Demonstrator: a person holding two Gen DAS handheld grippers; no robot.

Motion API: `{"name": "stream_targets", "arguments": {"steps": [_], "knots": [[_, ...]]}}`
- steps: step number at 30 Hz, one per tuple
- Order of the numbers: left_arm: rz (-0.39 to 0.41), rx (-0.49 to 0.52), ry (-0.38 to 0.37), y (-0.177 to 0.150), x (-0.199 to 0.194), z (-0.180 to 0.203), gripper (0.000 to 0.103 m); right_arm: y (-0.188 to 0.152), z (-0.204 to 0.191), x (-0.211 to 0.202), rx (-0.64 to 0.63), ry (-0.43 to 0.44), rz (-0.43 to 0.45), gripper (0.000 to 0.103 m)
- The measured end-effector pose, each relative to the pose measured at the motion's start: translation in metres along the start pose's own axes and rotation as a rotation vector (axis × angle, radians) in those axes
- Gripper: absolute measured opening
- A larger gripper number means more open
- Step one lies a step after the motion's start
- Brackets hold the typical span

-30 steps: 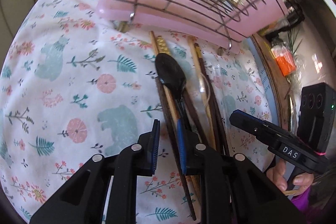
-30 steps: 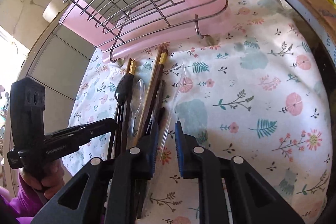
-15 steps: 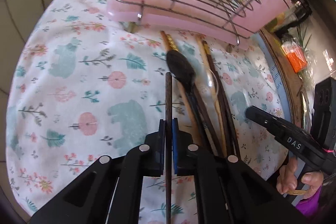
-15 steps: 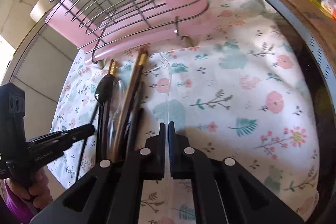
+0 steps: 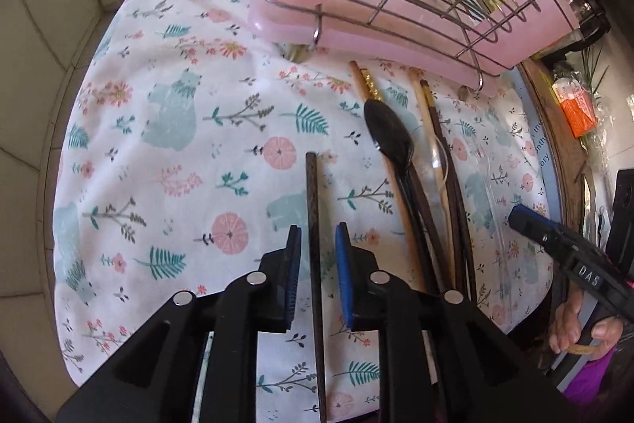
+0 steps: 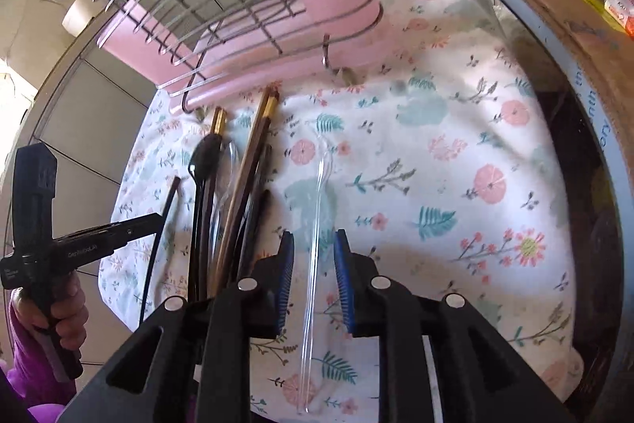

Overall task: Organize utensils
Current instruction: 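Grasp the clear plastic fork with the right tool while the left tool grasps a dark chopstick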

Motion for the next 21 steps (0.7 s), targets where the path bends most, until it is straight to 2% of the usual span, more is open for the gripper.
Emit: {"name": "stream_targets", "arguments": {"steps": [12, 16, 18, 20, 21], "knots": [[-0.171, 0.025, 0.054, 0.02, 0.03, 0.0, 0.018, 0.038, -0.012, 0.037, -0.054, -0.043, -0.112, 0.02], [-0.197, 0.039, 0.075, 0.022, 0.035, 0.002, 0.018, 0.043, -0.013, 0.054, -0.071, -0.073, -0.142, 0.02], [-0.204, 0.033, 0.078, 0.023, 0.037, 0.002, 0.018, 0.046, -0.012, 0.058, -0.075, -0.084, -0.13, 0.016], [-0.195, 0.034, 0.082, 0.025, 0.038, 0.004, 0.015, 0.046, -0.012, 0.059, -0.097, -0.106, -0.115, 0.004], [-0.182, 0.041, 0.092, 0.026, 0.037, 0.003, 0.006, 0.046, -0.012, 0.058, -0.093, -0.095, -0.108, 0.004]]}}
Point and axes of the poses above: each gripper's, at about its wrist camera, not at the fingertips, and x roughly the way its jaws point, z to its right, y to its top, the point moved 9 cm from there along x, roughly the way its jaws point, and after that the axes turned 4 degrees about -y, right-handed, at the moved point
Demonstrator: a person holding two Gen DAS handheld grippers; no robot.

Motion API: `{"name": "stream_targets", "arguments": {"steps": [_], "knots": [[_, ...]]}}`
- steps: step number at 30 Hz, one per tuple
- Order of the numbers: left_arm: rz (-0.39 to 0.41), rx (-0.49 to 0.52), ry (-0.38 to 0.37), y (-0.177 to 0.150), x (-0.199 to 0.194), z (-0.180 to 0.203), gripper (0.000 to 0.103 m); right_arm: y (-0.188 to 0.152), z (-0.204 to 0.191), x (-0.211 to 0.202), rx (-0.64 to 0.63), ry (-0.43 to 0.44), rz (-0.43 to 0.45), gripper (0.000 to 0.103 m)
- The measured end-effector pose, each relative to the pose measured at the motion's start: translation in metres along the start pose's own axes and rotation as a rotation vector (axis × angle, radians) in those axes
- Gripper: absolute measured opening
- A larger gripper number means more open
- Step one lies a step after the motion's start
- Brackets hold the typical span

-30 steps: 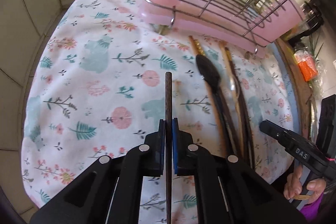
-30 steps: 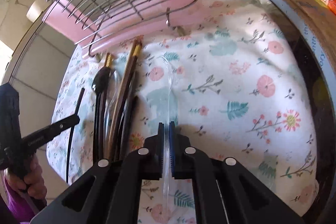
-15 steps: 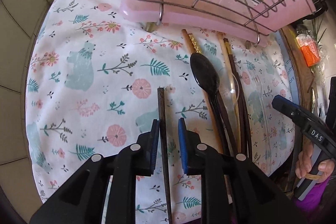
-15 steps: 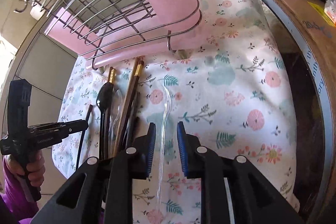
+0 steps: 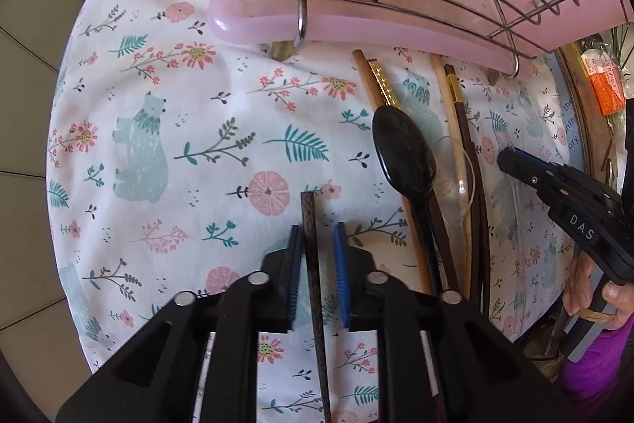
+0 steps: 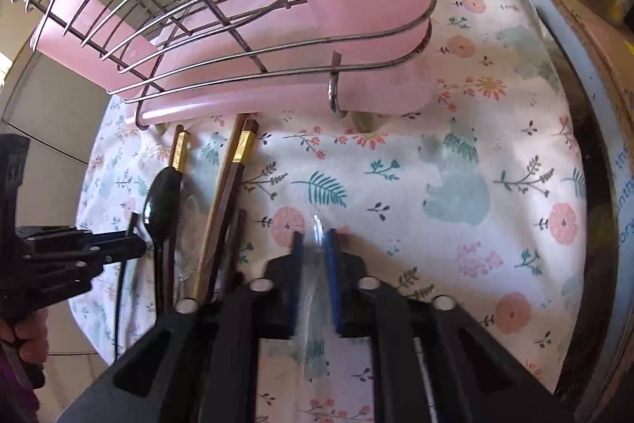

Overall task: Organize utensils
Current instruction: 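Grasp the clear plastic fork with the right tool while the left tool grasps a dark chopstick, then lift the fork with the right tool while the left tool carries the chopstick over the pink cup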

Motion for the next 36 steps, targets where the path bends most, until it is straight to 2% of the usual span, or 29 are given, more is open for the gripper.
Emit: {"name": "stream_targets", "arguments": {"steps": [3, 7, 10, 19, 25, 31, 36], "knots": [[0.027, -0.006, -0.027, 0.008, -0.001, 0.007, 0.005, -0.002, 0.002, -0.01, 0.01, 0.024, 0.041, 0.003], [0.114, 0.003, -0.066, 0.008, -0.028, 0.002, 0.005, -0.001, 0.008, -0.04, 0.023, 0.057, 0.14, 0.003], [0.205, 0.014, -0.096, 0.008, -0.056, 0.006, 0.005, 0.002, 0.01, -0.069, 0.042, 0.094, 0.234, 0.003], [0.565, 0.054, -0.139, 0.001, -0.149, 0.012, 0.005, 0.014, -0.003, -0.153, 0.041, 0.101, 0.516, 0.003], [0.745, 0.061, -0.164, 0.004, -0.205, 0.014, 0.005, 0.029, -0.009, -0.205, 0.044, 0.116, 0.7, 0.003], [0.883, 0.084, -0.165, 0.011, -0.257, 0.02, 0.005, 0.048, -0.019, -0.259, 0.019, 0.116, 0.883, 0.003], [0.965, 0.098, -0.154, 0.018, -0.288, 0.024, 0.005, 0.069, -0.023, -0.284, 0.021, 0.122, 0.957, 0.003]]}}
Point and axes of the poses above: each gripper's, at about its wrist camera, not at the fingertips, and x roughly the way its jaws point, z to its right, y to its top, the point moved 9 cm from there along x, roughly the way its jaws point, and after that the axes turned 4 degrees about -y, right-handed, at the moved point
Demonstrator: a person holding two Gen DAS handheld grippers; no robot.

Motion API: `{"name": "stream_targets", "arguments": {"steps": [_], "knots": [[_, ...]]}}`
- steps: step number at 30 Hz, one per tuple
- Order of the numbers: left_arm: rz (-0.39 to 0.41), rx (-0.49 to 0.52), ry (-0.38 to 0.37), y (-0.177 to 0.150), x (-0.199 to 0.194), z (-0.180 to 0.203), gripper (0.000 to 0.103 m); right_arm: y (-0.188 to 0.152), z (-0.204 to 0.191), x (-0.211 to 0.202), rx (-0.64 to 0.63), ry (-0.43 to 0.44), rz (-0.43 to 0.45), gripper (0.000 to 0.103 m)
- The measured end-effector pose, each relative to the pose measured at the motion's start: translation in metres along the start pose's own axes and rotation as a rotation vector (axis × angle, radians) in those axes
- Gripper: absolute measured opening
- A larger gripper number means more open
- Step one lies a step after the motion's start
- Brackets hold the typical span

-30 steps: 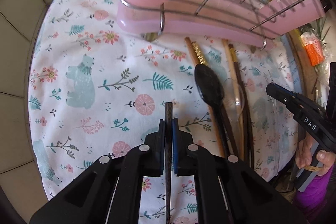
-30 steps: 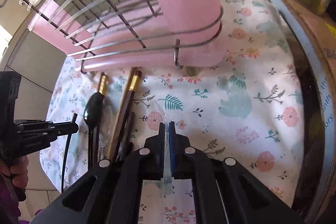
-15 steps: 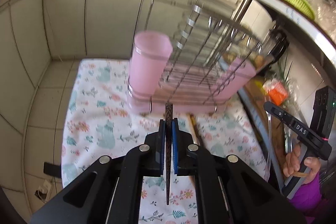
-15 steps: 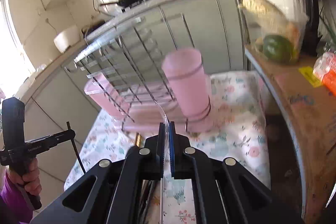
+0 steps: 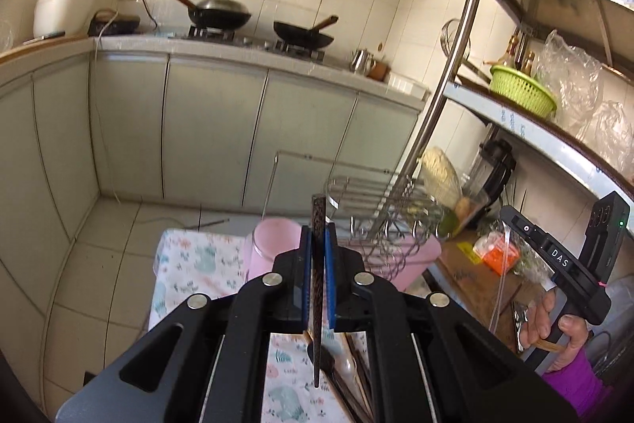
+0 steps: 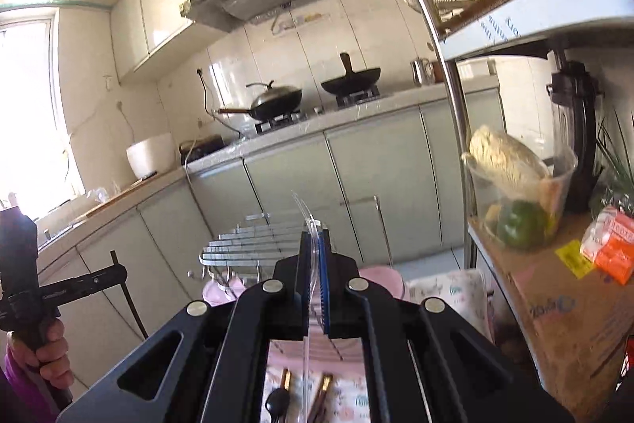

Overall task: Organize utensils
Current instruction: 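Lift the fork with the right tool while the left tool carries the chopstick over the pink cup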

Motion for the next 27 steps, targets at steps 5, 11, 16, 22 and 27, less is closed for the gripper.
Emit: {"name": "stream_targets", "arguments": {"steps": [5, 11, 16, 22, 27], "knots": [[0.076, 0.009, 0.012, 0.027, -0.004, 0.001, 0.005, 0.035, 0.003, 0.004, 0.017, -0.008, 0.094, 0.004], [0.142, 0.008, 0.016, 0.058, 0.002, 0.0, 0.005, 0.07, 0.008, 0.012, -0.001, -0.044, 0.203, 0.004], [0.183, 0.023, 0.034, 0.079, 0.014, -0.001, 0.005, 0.09, 0.015, 0.026, -0.026, -0.079, 0.275, 0.004], [0.211, 0.064, 0.072, 0.087, 0.036, -0.007, 0.005, 0.092, 0.023, 0.052, -0.061, -0.115, 0.31, 0.004], [0.198, 0.092, 0.109, 0.082, 0.057, -0.015, 0.005, 0.084, 0.035, 0.076, -0.05, -0.134, 0.294, 0.004]]}}
Point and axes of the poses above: each gripper's, at about its wrist camera, not at the fingertips, and x roughly the way its jaws point, z to its right, y to its top, the point moved 9 cm from there along x, roughly the way its jaws point, and after that the axes turned 4 degrees about -y, right-handed, at the moved point
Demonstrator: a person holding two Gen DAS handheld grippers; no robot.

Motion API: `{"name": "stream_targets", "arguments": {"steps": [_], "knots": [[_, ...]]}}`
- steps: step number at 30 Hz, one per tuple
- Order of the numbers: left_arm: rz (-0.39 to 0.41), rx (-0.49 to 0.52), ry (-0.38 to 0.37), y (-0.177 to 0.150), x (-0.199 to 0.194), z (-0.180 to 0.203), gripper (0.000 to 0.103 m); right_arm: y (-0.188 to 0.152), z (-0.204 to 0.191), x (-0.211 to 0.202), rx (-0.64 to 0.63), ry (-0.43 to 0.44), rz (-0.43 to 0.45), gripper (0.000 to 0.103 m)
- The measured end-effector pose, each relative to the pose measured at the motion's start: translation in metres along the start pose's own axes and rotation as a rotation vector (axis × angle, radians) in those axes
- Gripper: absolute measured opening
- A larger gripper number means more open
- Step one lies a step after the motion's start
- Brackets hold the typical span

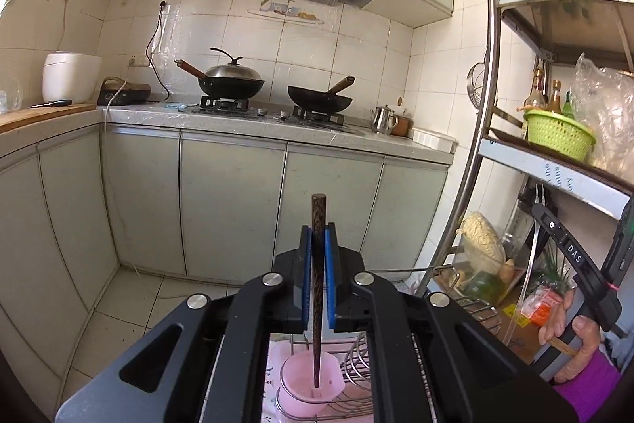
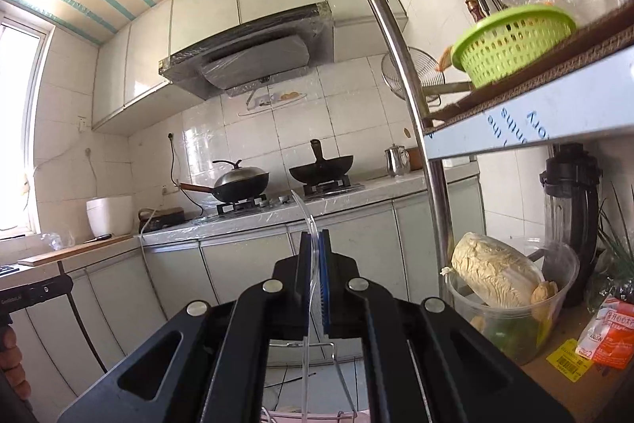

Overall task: Organize utensils
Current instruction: 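Lift the fork with the right tool while the left tool carries the chopstick over the pink cup, then open the right tool to drop the fork into the pink cup while the left tool releases the chopstick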

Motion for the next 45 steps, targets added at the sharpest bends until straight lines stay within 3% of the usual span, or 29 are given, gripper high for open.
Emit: {"name": "stream_targets", "arguments": {"steps": [14, 25, 39, 42, 44, 45], "knots": [[-0.078, 0.0, -0.016, -0.031, 0.027, -0.009, 0.005, -0.044, 0.02, 0.019, 0.015, -0.035, -0.086, 0.004], [-0.186, -0.001, -0.025, -0.067, 0.045, -0.005, 0.005, -0.093, 0.026, 0.016, 0.028, -0.036, -0.3, 0.004], [-0.29, -0.062, -0.016, -0.098, 0.066, -0.018, 0.005, -0.125, 0.019, 0.019, 0.009, -0.005, -0.45, 0.004], [-0.293, -0.044, 0.001, -0.1, 0.065, -0.017, 0.009, -0.13, 0.019, 0.02, 0.02, 0.003, -0.482, 0.007], [-0.295, -0.04, 0.007, -0.1, 0.064, -0.017, 0.026, -0.131, 0.019, 0.019, 0.027, 0.01, -0.492, 0.022], [-0.29, -0.042, 0.011, -0.099, 0.063, -0.017, 0.029, -0.131, 0.019, 0.018, 0.031, 0.011, -0.49, 0.025]]}}
Point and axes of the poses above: each gripper's, at about its wrist camera, not at the fingertips, and x roughly the way its jaws point, z to its right, y to its top, the point moved 9 cm from there along x, roughly the way its jaws point, and after that the axes turned 4 degrees about -y, right-handed, at the moved point
